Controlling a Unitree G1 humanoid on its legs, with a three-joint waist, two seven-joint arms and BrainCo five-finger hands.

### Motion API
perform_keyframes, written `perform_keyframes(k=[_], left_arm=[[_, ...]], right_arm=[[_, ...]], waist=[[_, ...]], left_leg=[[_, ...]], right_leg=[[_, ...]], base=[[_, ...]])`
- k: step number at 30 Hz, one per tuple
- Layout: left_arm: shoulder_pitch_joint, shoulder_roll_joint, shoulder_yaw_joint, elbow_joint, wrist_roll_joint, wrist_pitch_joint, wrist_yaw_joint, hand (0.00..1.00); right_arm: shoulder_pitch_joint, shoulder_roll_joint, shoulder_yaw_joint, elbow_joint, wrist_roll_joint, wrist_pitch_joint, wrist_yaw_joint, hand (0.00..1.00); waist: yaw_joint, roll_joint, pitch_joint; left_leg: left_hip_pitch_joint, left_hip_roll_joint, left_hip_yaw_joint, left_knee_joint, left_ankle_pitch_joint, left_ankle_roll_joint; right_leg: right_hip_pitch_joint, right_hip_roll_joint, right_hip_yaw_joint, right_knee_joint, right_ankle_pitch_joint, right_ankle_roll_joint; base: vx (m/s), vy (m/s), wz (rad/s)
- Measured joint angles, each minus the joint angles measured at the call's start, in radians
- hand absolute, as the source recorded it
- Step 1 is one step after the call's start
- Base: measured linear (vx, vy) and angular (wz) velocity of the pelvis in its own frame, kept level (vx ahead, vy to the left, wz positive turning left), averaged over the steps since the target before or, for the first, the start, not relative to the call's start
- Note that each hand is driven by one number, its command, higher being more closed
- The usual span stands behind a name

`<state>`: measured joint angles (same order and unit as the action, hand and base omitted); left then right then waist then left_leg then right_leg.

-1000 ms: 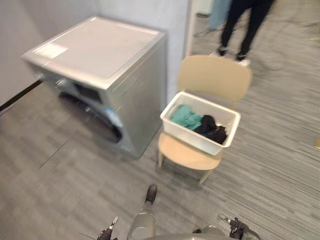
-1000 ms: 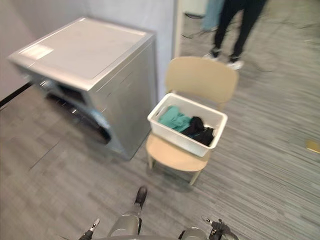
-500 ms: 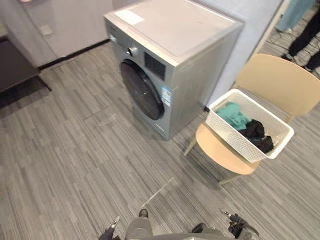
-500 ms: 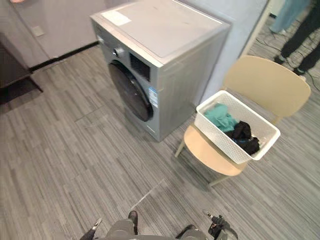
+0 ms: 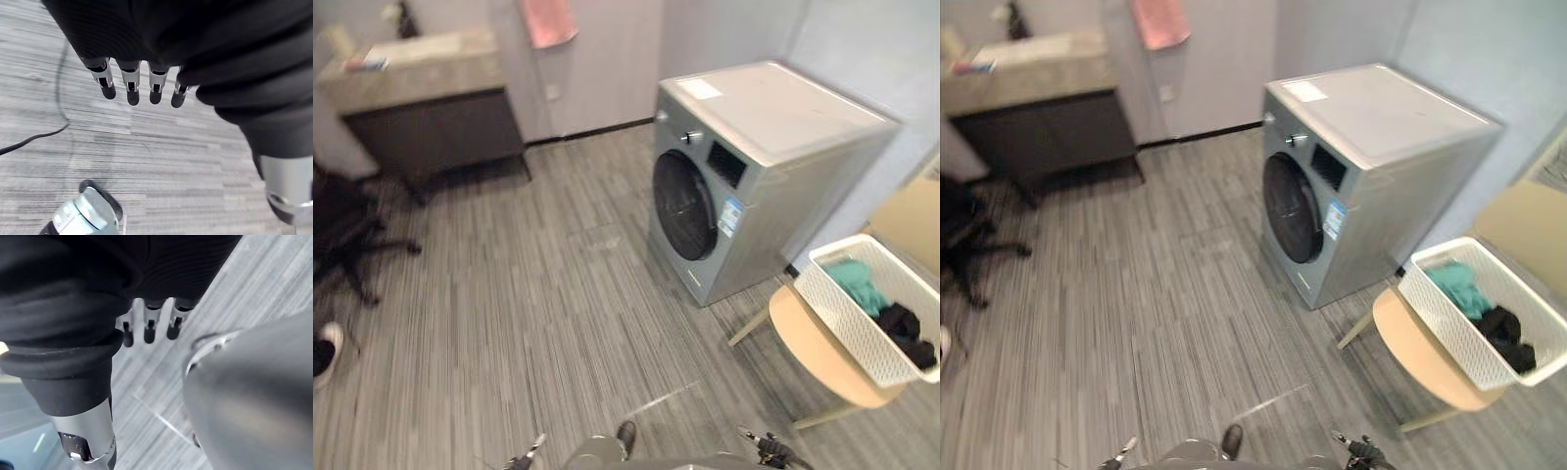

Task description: Pick up the laundry basket with both hands and put the clothes into the washing machine.

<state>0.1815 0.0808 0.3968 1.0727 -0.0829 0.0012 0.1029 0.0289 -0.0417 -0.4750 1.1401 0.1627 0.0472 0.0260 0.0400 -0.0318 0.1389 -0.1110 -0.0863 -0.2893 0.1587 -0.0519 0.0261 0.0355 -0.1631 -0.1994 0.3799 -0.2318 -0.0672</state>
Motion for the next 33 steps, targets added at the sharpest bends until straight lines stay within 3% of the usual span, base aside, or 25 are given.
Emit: perform_keyframes(k=[2,4,5,6,8,9,10,11,12,13,14,15,16,17,18,20,22,24,26,28,29,30,31,32,33], left_arm=[[0.002,-0.003,0.035,0.001,0.018,0.019,-0.012,0.00],[-0.044,-0.010,0.047,-0.004,0.038,0.019,-0.023,0.00],[-0.070,-0.044,0.045,-0.007,0.039,0.016,-0.032,0.00],[-0.087,-0.054,0.047,-0.008,0.039,0.014,-0.033,0.00],[-0.142,-0.025,0.048,-0.016,0.037,0.010,-0.035,0.00],[-0.178,-0.018,0.028,-0.018,0.035,0.003,-0.036,0.00],[-0.203,-0.032,0.030,-0.029,0.034,-0.004,-0.038,0.00],[-0.202,-0.092,0.026,-0.055,0.033,-0.009,-0.037,0.00],[-0.185,-0.127,0.022,-0.056,0.033,-0.012,-0.040,0.00],[-0.175,-0.136,0.019,-0.055,0.029,-0.008,-0.040,0.00],[-0.129,-0.133,-0.010,-0.052,0.017,-0.004,-0.036,0.00],[-0.126,-0.116,-0.026,-0.053,0.015,-0.005,-0.036,0.00],[-0.128,-0.104,-0.054,-0.065,0.014,-0.005,-0.039,0.00],[-0.126,-0.109,-0.055,-0.076,0.014,-0.005,-0.039,0.00],[-0.116,-0.114,-0.055,-0.090,0.014,-0.004,-0.037,0.00],[-0.097,-0.111,-0.056,-0.092,0.013,-0.005,-0.036,0.00],[-0.070,-0.099,-0.063,-0.126,0.005,-0.009,-0.035,0.00],[-0.068,-0.094,-0.047,-0.140,-0.026,-0.013,-0.034,0.00],[-0.067,-0.069,-0.037,-0.136,-0.042,-0.026,-0.030,0.00],[-0.035,-0.061,-0.007,-0.114,-0.054,-0.028,-0.015,0.00],[-0.032,-0.062,-0.004,-0.111,-0.056,-0.027,-0.014,0.00],[0.008,-0.077,0.010,-0.077,-0.063,-0.027,-0.013,0.00],[0.028,-0.083,0.015,-0.049,-0.064,-0.026,-0.014,0.00],[0.028,-0.058,0.039,-0.016,-0.064,-0.020,-0.011,0.00],[0.028,-0.050,0.046,-0.013,-0.064,-0.021,-0.011,0.00]], right_arm=[[-0.002,0.035,-0.004,-0.032,0.021,-0.001,0.001,0.00],[0.014,0.053,-0.032,-0.057,0.028,-0.001,0.000,0.00],[0.042,0.052,-0.028,-0.090,0.027,-0.001,0.000,0.00],[0.046,0.054,-0.029,-0.114,0.033,-0.002,0.001,0.00],[0.040,0.076,-0.045,-0.116,0.038,0.006,0.000,0.00],[0.057,0.088,-0.046,-0.101,0.043,0.006,-0.001,0.00],[0.078,0.103,-0.076,-0.097,0.045,0.001,-0.003,0.00],[0.091,0.090,-0.107,-0.104,0.056,0.000,-0.003,0.00],[0.095,0.077,-0.127,-0.110,0.072,-0.001,-0.004,0.00],[0.089,0.066,-0.139,-0.108,0.076,-0.001,-0.001,0.00],[0.080,0.074,-0.128,-0.107,0.083,-0.001,-0.002,0.00],[0.084,0.080,-0.123,-0.110,0.083,-0.002,-0.002,0.00],[0.077,0.082,-0.096,-0.108,0.081,-0.001,-0.004,0.00],[0.070,0.074,-0.083,-0.110,0.081,-0.002,-0.004,0.00],[0.065,0.060,-0.060,-0.116,0.082,-0.005,-0.002,0.00],[0.046,0.055,-0.011,-0.118,0.084,-0.011,-0.004,0.00],[0.035,0.050,0.058,-0.142,0.084,-0.029,-0.005,0.00],[0.021,0.053,0.095,-0.139,0.088,-0.030,-0.005,0.00],[0.014,0.057,0.111,-0.126,0.101,-0.029,-0.004,0.00],[0.023,0.060,0.110,-0.124,0.101,-0.030,-0.005,0.00],[0.024,0.059,0.110,-0.123,0.101,-0.030,-0.005,0.00],[0.041,0.039,0.112,-0.123,0.099,-0.034,-0.002,0.00],[0.041,0.024,0.115,-0.100,0.088,-0.039,-0.002,0.00],[0.031,0.050,0.124,-0.070,0.068,-0.037,0.000,0.00],[0.028,0.060,0.123,-0.063,0.061,-0.035,0.004,0.00]], waist=[[0.007,-0.037,0.002],[-0.002,-0.063,-0.005],[-0.006,0.003,0.005],[-0.009,0.025,0.005],[-0.025,-0.017,-0.003],[-0.037,-0.055,-0.031],[-0.058,-0.076,-0.051],[-0.054,-0.037,-0.068],[-0.049,0.032,-0.082],[-0.055,0.069,-0.087],[-0.061,0.045,-0.109],[-0.066,0.053,-0.110],[-0.064,0.051,-0.104],[-0.057,0.053,-0.098],[-0.047,0.088,-0.072],[-0.029,0.087,-0.067],[-0.020,0.077,-0.064],[0.001,0.066,-0.058],[0.011,0.042,-0.038],[0.012,0.037,-0.033],[0.012,0.038,-0.034],[0.029,0.071,-0.056],[0.036,0.089,-0.068],[0.021,0.023,-0.074],[0.017,0.003,-0.075]], left_leg=[[-0.035,-0.005,0.056,0.032,0.001,-0.003],[-0.144,-0.007,0.162,0.354,-0.045,0.050],[-0.101,0.052,0.238,0.519,-0.189,0.088],[-0.075,0.069,0.210,0.460,-0.256,0.056],[-0.044,0.030,0.156,0.349,-0.239,0.018],[-0.022,-0.004,0.116,0.249,-0.191,0.001],[-0.041,-0.038,0.080,0.339,-0.208,0.001],[-0.039,-0.006,0.057,0.470,-0.250,-0.008],[0.019,0.057,0.032,0.420,-0.319,-0.025],[0.044,0.085,0.020,0.365,-0.368,-0.016],[0.074,0.101,0.024,0.308,-0.347,-0.088],[0.066,0.102,0.022,0.345,-0.345,-0.158],[-0.013,0.102,0.024,0.515,-0.313,-0.245],[-0.050,0.108,0.044,0.612,-0.288,-0.283],[-0.106,0.136,0.100,0.775,-0.197,-0.274],[-0.150,0.167,0.190,0.919,0.014,-0.266],[-0.251,0.215,0.244,1.068,-0.032,-0.141],[-0.326,0.235,0.237,1.042,-0.090,-0.091],[-0.356,0.248,0.208,0.893,-0.103,-0.089],[-0.305,0.265,0.146,0.513,-0.086,-0.099],[-0.297,0.264,0.136,0.480,-0.084,-0.101],[-0.235,0.265,0.043,0.225,-0.023,-0.083],[-0.225,0.257,0.011,0.196,0.032,-0.218],[-0.228,0.207,0.033,0.182,0.027,-0.192],[-0.227,0.197,0.034,0.171,0.028,-0.192]], right_leg=[[0.002,0.011,0.010,-0.059,-0.066,0.097],[-0.013,-0.032,-0.083,-0.041,-0.051,0.107],[-0.037,-0.013,-0.109,0.105,-0.057,0.110],[-0.076,0.000,-0.100,0.205,-0.065,0.115],[-0.186,0.013,-0.027,0.223,-0.118,0.120],[-0.197,0.025,-0.004,0.133,-0.080,0.084],[-0.189,0.003,-0.037,0.102,-0.055,0.073],[-0.174,0.038,-0.075,0.075,-0.048,0.061],[-0.170,0.093,-0.078,0.058,-0.047,0.059],[-0.166,0.126,-0.077,0.054,-0.048,0.058],[-0.141,0.156,-0.041,0.002,-0.047,0.054],[-0.126,0.163,-0.042,-0.031,-0.042,0.052],[-0.104,0.178,-0.048,-0.055,-0.018,0.044],[-0.081,0.190,-0.046,-0.059,-0.014,0.039],[-0.037,0.213,-0.032,-0.066,-0.017,0.030],[0.034,0.216,0.026,-0.097,-0.021,0.022],[0.095,0.212,0.090,-0.145,-0.017,0.014],[0.104,0.188,0.152,-0.161,-0.017,0.015],[0.138,0.148,0.194,-0.180,-0.017,0.018],[0.194,0.116,0.217,-0.187,-0.033,0.065],[0.195,0.114,0.220,-0.187,-0.036,0.071],[0.213,0.113,0.245,-0.188,-0.071,0.116],[0.216,0.109,0.282,-0.186,-0.098,0.136],[0.205,0.061,0.301,-0.181,-0.103,0.134],[0.195,0.055,0.316,-0.170,-0.090,0.117]], base=[[-0.12,-0.108,0.26],[-0.07,-0.004,0.27],[-0.03,0.010,0.09],[-0.09,-0.019,0.03],[-0.11,-0.102,0.42],[0.02,-0.121,1.18],[0.12,-0.128,1.22],[0.21,-0.055,0.68],[0.17,-0.025,0.11],[0.15,-0.008,-0.28],[0.17,-0.028,-0.04],[0.22,-0.069,0.08],[0.18,-0.053,0.21],[0.23,-0.060,-0.11],[0.21,-0.050,-0.54],[0.21,-0.015,-0.73],[0.25,0.034,-0.76],[0.27,0.114,-0.90],[0.27,0.168,-0.79],[0.35,0.303,-0.43],[0.30,0.372,-0.54],[0.25,0.361,-0.71],[0.37,0.502,-0.57],[0.30,0.355,-0.13],[0.32,0.337,0.25]])
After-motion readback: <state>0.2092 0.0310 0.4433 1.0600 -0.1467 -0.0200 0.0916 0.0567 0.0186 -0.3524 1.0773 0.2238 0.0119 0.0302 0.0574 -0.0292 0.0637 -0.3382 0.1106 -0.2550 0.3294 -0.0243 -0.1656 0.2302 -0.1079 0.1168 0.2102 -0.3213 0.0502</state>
